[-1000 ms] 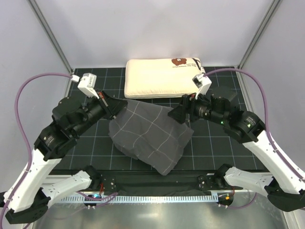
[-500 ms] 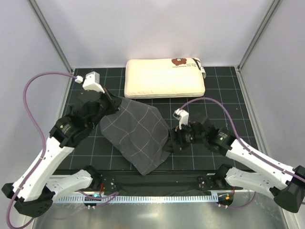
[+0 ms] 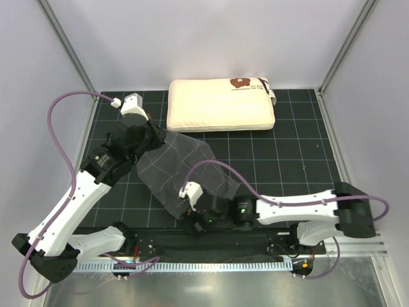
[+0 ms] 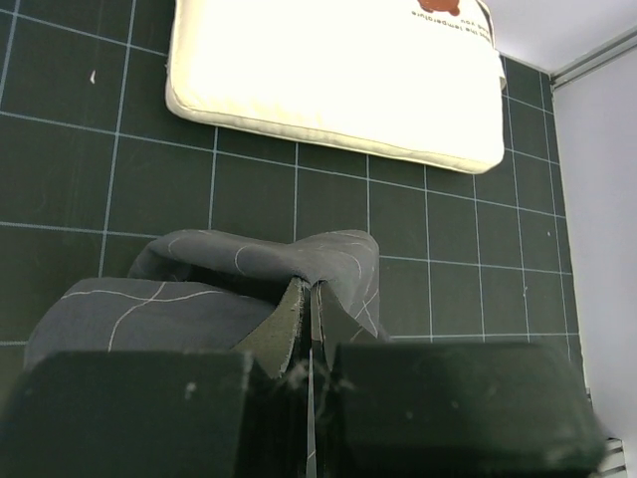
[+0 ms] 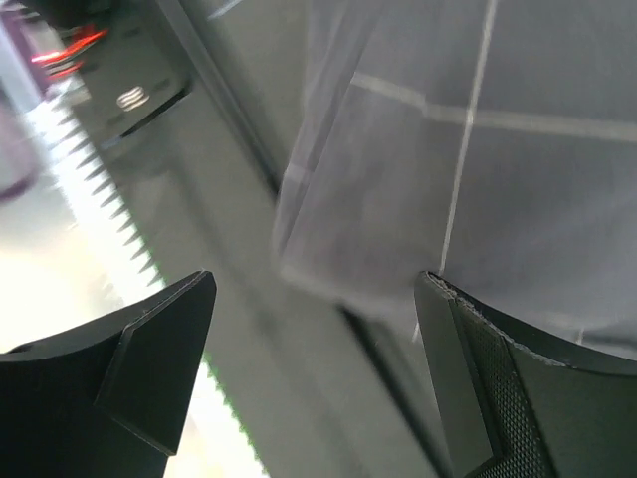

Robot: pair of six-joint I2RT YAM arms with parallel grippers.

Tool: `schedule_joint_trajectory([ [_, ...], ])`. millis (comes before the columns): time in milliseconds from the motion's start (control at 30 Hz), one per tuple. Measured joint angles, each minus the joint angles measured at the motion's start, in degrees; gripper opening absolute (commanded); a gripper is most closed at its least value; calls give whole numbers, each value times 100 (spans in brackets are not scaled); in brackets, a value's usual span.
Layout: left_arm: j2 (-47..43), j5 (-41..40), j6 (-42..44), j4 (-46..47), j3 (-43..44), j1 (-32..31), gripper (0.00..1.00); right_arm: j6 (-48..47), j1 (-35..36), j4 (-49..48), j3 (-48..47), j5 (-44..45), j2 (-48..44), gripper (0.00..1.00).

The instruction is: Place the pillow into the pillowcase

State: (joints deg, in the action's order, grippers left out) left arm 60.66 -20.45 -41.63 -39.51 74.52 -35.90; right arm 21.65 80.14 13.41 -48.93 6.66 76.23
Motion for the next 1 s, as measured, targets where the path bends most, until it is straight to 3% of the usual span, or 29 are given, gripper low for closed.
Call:
schedule_joint_trajectory([
  [267, -7, 7, 0, -7, 2, 4, 0, 114, 503, 472, -1547, 2232, 2212, 85],
  [333, -9, 7, 0, -13, 2, 11, 0, 243, 553, 807, -1856, 2721, 2625, 69],
  [367, -9, 7, 0, -20, 2, 20, 0, 304, 564, 975, -1996, 2929, 2809, 53],
  [400, -9, 7, 0, -24, 2, 26, 0, 350, 570, 1104, -2083, 3071, 2935, 18],
  [433, -9, 7, 2, -26, 2, 37, 0, 409, 579, 1257, -2173, 3233, 3056, 6],
  [567, -20, -2, 11, -46, 4, 92, 0, 723, 612, 1753, -2260, 3698, 3121, 4],
  [700, -52, -186, 151, -415, 271, 236, 0, 546, 844, 1832, -2243, 3661, 2557, 4],
  [1000, -568, -1646, 859, -1309, 2754, 306, 0, 11, 1443, 1794, -3523, 2181, 341, 4],
])
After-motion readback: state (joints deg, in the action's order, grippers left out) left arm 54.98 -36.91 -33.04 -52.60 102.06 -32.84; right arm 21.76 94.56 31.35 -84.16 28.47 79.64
